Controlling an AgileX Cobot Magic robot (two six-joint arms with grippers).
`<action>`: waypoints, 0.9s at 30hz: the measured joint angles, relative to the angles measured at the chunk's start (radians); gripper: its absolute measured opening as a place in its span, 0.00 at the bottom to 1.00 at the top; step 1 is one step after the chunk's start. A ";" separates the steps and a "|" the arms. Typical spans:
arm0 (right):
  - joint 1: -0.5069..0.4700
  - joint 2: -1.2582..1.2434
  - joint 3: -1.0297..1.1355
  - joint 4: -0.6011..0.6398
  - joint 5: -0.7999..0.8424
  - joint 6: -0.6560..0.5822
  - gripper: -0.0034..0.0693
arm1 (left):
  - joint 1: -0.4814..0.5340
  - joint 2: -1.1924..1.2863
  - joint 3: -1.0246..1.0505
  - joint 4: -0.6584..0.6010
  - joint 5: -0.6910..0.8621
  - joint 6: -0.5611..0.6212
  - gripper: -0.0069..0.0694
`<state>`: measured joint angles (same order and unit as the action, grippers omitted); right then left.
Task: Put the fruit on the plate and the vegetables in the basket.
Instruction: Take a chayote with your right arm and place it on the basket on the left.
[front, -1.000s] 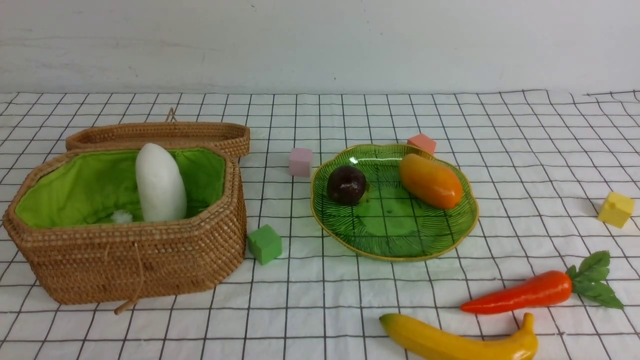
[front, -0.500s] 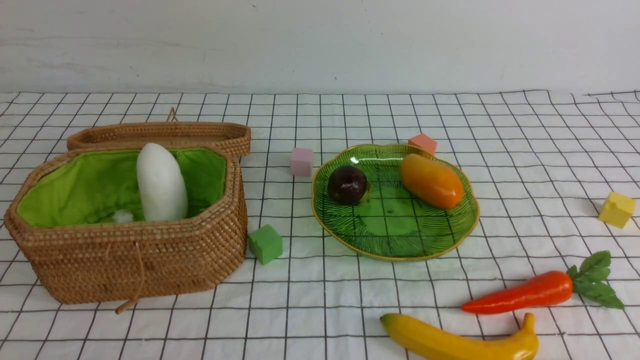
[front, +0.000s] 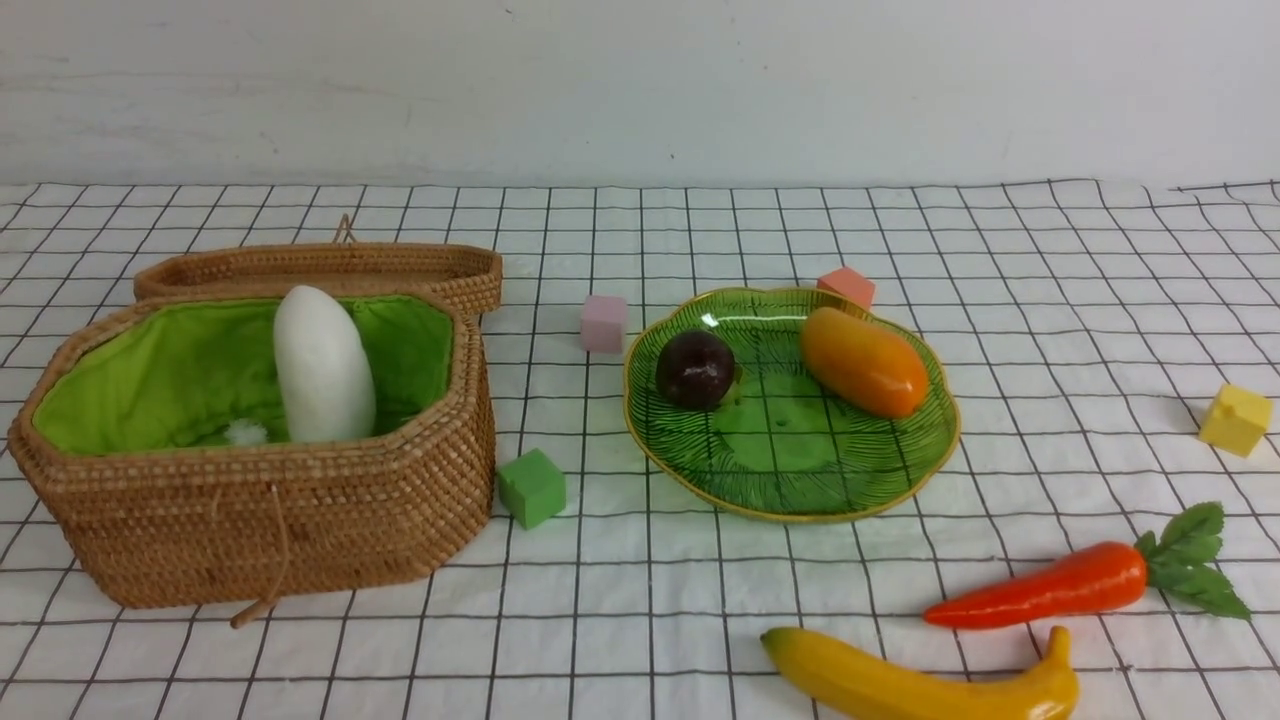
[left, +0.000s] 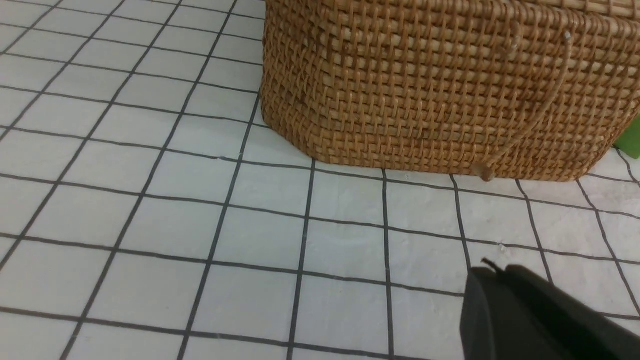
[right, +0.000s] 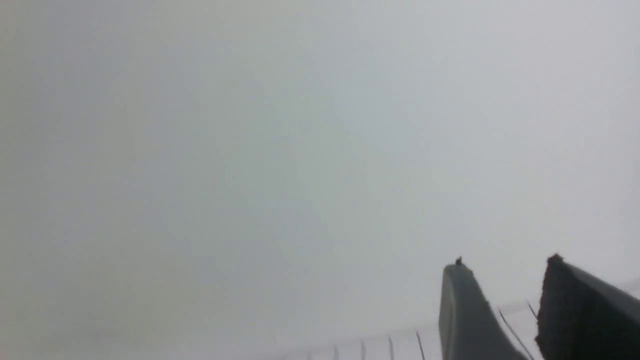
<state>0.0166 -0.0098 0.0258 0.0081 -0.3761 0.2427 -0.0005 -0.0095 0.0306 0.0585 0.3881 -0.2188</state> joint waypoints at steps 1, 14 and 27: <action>0.000 0.000 -0.006 0.000 -0.039 0.036 0.38 | 0.000 0.000 0.000 0.000 0.000 0.000 0.10; 0.006 0.491 -0.915 -0.136 1.018 0.210 0.38 | 0.000 0.000 0.000 0.000 0.000 0.000 0.12; 0.423 1.012 -0.871 -0.065 1.397 -0.290 0.37 | 0.000 0.000 0.000 0.000 0.000 0.000 0.13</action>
<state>0.4394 1.0025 -0.8449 -0.0571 1.0206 -0.0476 -0.0005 -0.0095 0.0306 0.0585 0.3881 -0.2188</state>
